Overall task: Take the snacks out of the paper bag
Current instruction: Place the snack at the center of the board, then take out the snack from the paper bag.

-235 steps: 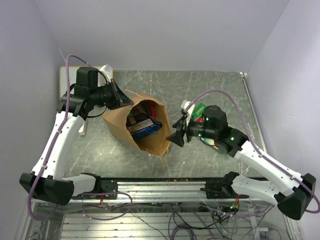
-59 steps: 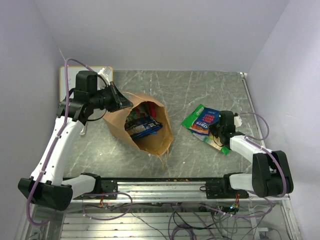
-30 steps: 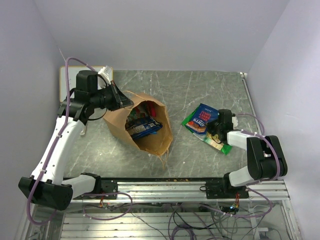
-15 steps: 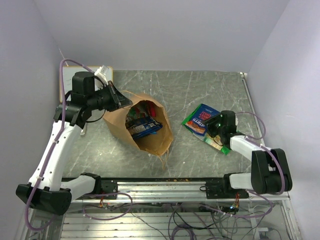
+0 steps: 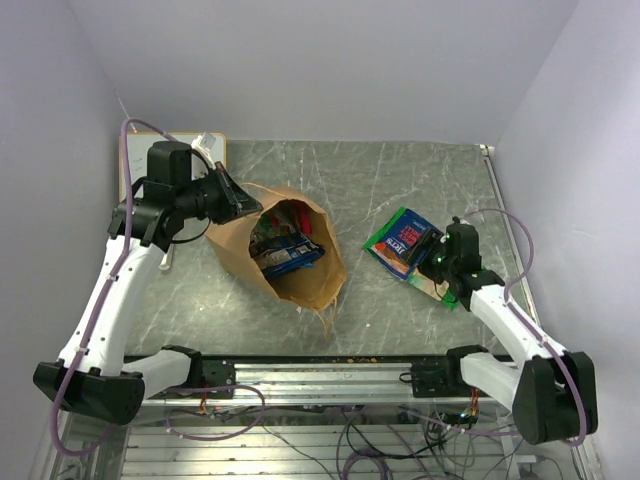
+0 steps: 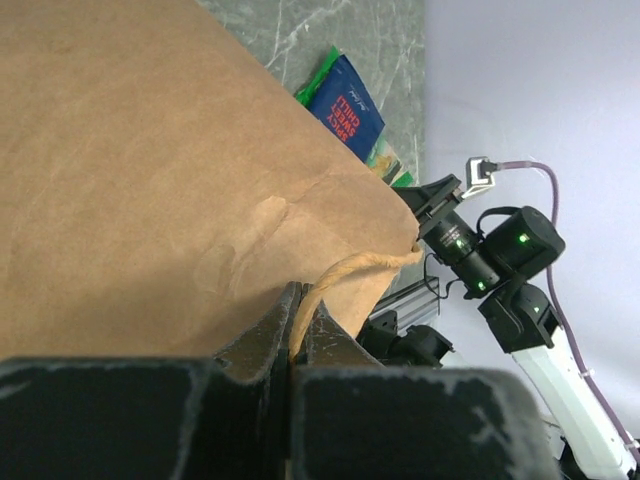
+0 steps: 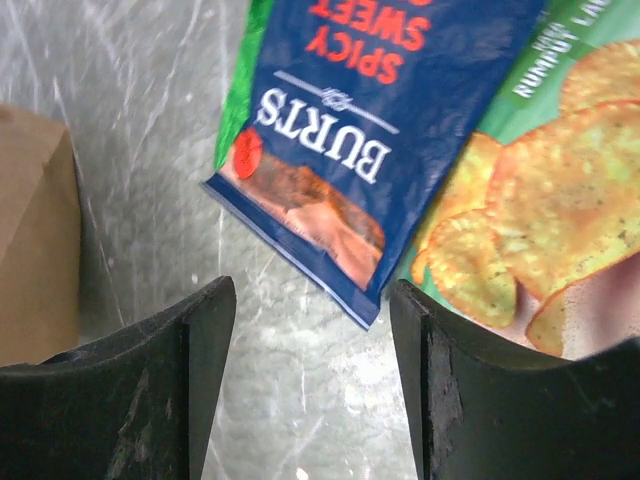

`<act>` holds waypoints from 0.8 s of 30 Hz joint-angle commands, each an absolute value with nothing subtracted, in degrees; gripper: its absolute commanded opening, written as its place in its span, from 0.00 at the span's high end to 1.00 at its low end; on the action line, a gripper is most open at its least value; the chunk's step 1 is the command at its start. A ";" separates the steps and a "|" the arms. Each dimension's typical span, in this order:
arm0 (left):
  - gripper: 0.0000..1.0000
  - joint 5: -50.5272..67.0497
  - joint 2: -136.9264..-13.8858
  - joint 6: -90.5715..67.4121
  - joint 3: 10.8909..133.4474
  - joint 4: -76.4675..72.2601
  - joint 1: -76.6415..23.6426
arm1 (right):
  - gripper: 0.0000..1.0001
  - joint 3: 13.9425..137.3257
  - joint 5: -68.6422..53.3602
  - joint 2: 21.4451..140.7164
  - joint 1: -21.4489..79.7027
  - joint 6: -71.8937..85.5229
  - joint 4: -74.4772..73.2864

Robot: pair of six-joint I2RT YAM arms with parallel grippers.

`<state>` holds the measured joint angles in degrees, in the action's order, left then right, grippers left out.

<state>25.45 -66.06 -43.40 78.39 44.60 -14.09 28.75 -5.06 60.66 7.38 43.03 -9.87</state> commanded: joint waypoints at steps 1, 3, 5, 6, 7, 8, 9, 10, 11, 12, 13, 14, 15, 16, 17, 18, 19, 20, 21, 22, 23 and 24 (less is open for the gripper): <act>0.93 24.64 -66.02 -43.32 79.19 46.77 -14.15 | 0.37 31.33 -6.52 56.55 11.49 28.88 -14.48; 0.93 25.05 -65.48 -42.84 78.71 46.60 -14.18 | 0.37 32.51 -9.00 55.11 13.95 24.67 -14.24; 0.93 25.20 -64.97 -43.03 78.09 46.15 -14.17 | 0.37 34.57 -11.71 54.25 16.99 20.76 -14.45; 0.93 25.60 -64.87 -43.20 77.86 45.93 -14.23 | 0.37 35.77 -14.13 53.87 18.37 18.73 -14.39; 0.93 26.07 -64.80 -43.52 77.73 45.56 -14.12 | 0.37 36.80 -17.07 53.35 19.76 16.54 -13.96; 0.93 26.56 -64.78 -43.58 77.62 45.39 -14.18 | 0.37 37.50 -20.17 52.80 21.21 13.28 -12.73; 0.93 26.86 -64.81 -43.64 77.47 45.25 -14.23 | 0.37 38.01 -23.30 52.00 23.04 10.52 -11.30; 0.93 27.01 -64.74 -43.38 77.32 45.10 -14.24 | 0.38 38.13 -26.08 50.64 24.84 7.54 -9.64; 0.93 26.78 -64.66 -43.17 77.31 45.34 -14.24 | 0.38 37.96 -28.36 49.52 26.61 4.57 -7.71; 0.93 26.43 -64.63 -43.01 77.41 45.73 -14.24 | 0.38 37.86 -30.33 48.43 28.66 1.14 -6.26; 0.93 26.39 -64.63 -42.90 77.69 46.07 -14.24 | 0.38 38.17 -31.95 48.00 30.65 -1.90 -5.45; 0.93 26.83 -64.72 -42.87 78.00 46.09 -14.24 | 0.32 38.96 -33.22 48.07 32.39 -4.98 -5.22; 0.93 27.21 -64.71 -42.77 78.04 45.94 -14.28 | 0.30 39.89 -33.79 48.88 33.84 -7.47 -5.31; 0.93 27.34 -64.55 -42.70 77.98 45.74 -14.30 | 0.30 41.03 -34.73 50.16 35.05 -9.88 -5.73; 0.93 27.18 -64.33 -42.64 77.92 45.71 -14.32 | 0.30 42.57 -35.88 51.92 36.21 -12.81 -6.29; 0.93 26.83 -64.08 -42.56 77.88 45.91 -14.33 | 0.30 43.83 -36.77 53.91 38.09 -15.81 -6.77; 0.93 26.49 -63.69 -42.56 77.81 46.07 -14.38 | 0.30 45.44 -37.01 56.18 40.05 -18.73 -7.41; 0.93 26.14 -62.96 -42.48 77.51 45.85 -14.41 | 0.30 47.23 -36.79 58.47 42.09 -21.96 -7.87; 0.93 25.78 -62.33 -42.39 77.01 45.57 -14.41 | 0.30 49.07 -36.77 60.77 44.06 -25.52 -8.74; 0.93 25.29 -61.66 -42.30 76.42 45.26 -14.41 | 0.30 51.23 -36.85 63.19 46.28 -30.13 -10.12; 0.93 24.82 -61.05 -42.22 75.81 44.82 -14.39 | 0.30 53.16 -36.42 65.35 48.14 -34.63 -11.65; 0.93 24.45 -60.74 -42.03 75.16 44.42 -14.48 | 0.30 55.02 -35.53 67.80 49.94 -38.92 -13.23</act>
